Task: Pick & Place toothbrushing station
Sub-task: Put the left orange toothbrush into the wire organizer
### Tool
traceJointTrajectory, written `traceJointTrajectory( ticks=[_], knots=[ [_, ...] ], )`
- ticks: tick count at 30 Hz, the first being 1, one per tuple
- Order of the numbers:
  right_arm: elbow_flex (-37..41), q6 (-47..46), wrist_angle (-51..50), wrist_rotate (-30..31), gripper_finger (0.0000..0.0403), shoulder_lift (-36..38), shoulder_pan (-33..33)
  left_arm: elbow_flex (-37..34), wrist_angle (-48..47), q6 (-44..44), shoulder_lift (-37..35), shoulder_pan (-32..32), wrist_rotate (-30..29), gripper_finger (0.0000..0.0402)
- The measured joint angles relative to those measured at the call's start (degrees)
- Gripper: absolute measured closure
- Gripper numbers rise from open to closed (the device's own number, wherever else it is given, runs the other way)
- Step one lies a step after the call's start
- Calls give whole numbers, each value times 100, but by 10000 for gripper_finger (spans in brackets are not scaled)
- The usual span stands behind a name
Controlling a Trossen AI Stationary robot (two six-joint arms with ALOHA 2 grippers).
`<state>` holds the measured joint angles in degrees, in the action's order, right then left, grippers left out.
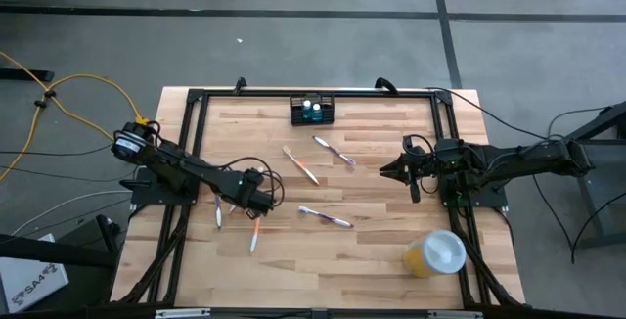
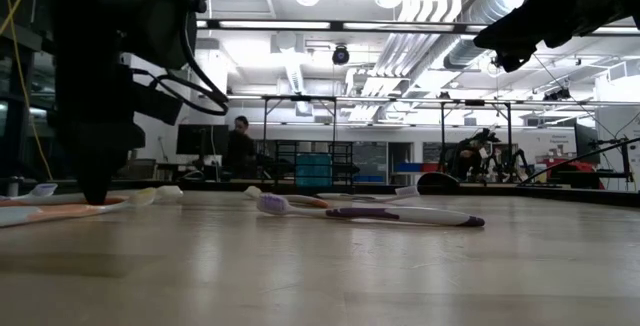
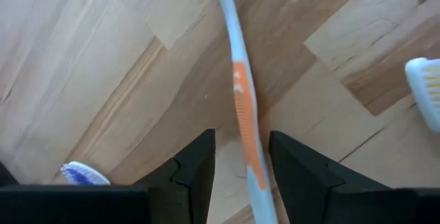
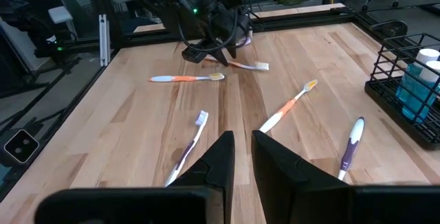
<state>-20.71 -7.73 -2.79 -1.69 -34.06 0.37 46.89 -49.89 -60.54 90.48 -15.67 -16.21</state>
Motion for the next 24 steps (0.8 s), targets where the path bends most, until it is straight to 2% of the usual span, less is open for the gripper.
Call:
traceJointTrajectory(
  ticks=[9,24],
  knots=[
    [-2,-2,0,-2,360,0,1,0,161,378,-4,221,41,262],
    [0,-2,0,-46,360,1,0,-48,307,397,-4,392,0,262]
  ],
)
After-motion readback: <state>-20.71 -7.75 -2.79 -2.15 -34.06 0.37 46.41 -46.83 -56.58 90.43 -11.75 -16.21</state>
